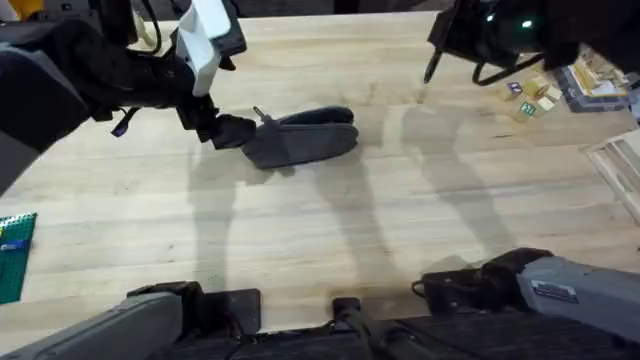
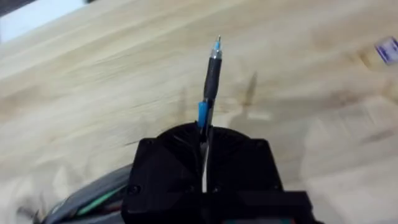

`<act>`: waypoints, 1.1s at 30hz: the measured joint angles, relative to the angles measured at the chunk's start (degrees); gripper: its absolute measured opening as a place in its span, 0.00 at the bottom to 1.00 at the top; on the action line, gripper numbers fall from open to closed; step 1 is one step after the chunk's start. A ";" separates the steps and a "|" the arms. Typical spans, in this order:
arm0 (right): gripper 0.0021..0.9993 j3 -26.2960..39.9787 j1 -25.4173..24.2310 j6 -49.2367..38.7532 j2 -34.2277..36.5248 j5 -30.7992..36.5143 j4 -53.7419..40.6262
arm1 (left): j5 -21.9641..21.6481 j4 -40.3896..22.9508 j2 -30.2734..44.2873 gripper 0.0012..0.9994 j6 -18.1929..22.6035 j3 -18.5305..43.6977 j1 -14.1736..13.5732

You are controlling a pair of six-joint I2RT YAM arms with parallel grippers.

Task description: Unzip the bag, pick up the pens from the table one at a time and place them inside, then zip the bag closed.

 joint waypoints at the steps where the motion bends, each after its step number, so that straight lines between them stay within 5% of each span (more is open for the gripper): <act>1: 0.03 0.00 0.09 -9.78 -3.26 -9.07 2.88 | 0.00 0.00 0.00 0.99 -0.02 0.00 0.00; 19: 0.03 0.02 0.49 -57.65 -4.15 -37.44 5.53 | 0.00 0.00 0.00 0.99 -0.02 0.00 0.00; 33: 0.03 0.02 5.31 -85.26 1.28 -43.58 5.18 | 0.00 0.00 0.00 0.99 -0.02 0.00 0.00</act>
